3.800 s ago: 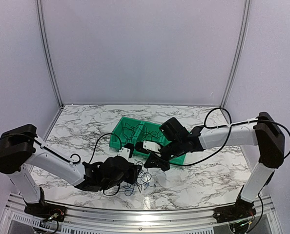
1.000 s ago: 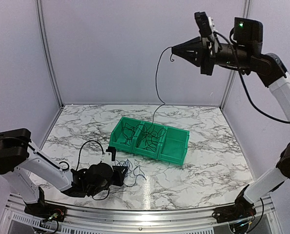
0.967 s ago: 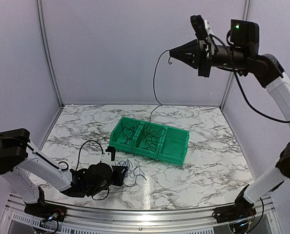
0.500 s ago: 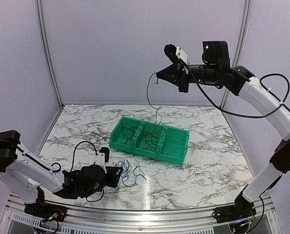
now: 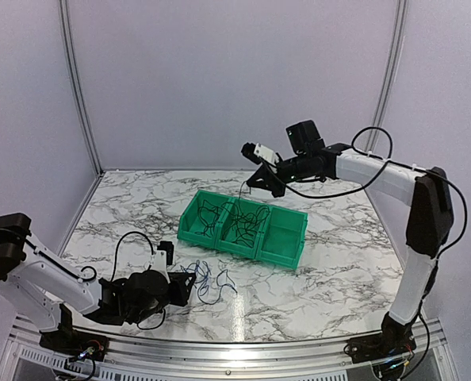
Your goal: Untangle the cables
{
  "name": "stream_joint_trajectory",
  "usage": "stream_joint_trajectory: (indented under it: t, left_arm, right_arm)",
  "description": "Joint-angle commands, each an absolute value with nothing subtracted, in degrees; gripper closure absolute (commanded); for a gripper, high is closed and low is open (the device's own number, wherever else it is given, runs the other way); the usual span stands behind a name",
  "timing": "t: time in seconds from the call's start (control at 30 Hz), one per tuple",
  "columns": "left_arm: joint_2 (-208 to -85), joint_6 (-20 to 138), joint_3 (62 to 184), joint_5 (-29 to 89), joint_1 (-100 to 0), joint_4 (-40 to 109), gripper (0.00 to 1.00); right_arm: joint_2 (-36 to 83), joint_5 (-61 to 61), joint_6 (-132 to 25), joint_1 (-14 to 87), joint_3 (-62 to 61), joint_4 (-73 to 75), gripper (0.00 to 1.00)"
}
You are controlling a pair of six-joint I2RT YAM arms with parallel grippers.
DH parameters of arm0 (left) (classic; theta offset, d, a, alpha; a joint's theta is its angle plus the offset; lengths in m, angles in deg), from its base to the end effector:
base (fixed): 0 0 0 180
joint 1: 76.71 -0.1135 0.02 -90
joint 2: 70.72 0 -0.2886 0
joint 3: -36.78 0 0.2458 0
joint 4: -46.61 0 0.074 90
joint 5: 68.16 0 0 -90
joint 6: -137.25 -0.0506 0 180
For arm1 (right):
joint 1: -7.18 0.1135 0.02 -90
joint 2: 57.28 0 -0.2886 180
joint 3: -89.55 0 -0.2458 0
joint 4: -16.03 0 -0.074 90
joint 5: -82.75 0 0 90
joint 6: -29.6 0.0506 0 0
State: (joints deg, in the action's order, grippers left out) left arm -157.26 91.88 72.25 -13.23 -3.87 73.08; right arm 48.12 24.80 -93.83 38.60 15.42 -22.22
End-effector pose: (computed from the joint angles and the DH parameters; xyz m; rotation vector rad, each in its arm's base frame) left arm 0.1051 -0.2417 0.1623 0.0918 1.9918 -0.7519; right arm 0.3571 0.2496 0.3221 -1.4123 1.6572 0.6006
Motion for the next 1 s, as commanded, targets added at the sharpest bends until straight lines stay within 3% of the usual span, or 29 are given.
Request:
stream_joint_trajectory:
  t: [0.0,0.23,0.33,0.43,0.63,0.97]
  left_arm:
    - [-156.79,92.23,71.7,-14.61,-3.52,71.94,0.75]
    - [-157.42,93.04,71.36,-14.98,-3.5,71.94,0.74]
    - [-158.01,93.05,71.63,-14.96,-3.52,71.94,0.74]
    - [-158.3,93.21,71.69,-14.81,-3.5,71.94,0.74]
    - [-158.46,93.67,71.38,-15.13,-3.54,71.94,0.73]
    - [-158.14,94.05,70.93,-15.25,-3.5,71.94,0.73]
  right_arm:
    - [53.13,19.75,-96.47,38.55,15.18,-23.34,1.0]
    - [59.45,11.29,-97.6,40.35,17.8,-27.73,1.0]
    - [59.4,6.61,-97.77,42.6,17.32,-27.52,0.73]
    - [58.08,3.59,-97.45,44.16,17.72,-27.69,0.64]
    - [55.97,-1.55,-96.66,46.85,19.9,-27.44,0.6]
    - [62.73,-4.03,-97.47,49.15,25.1,-29.3,0.59]
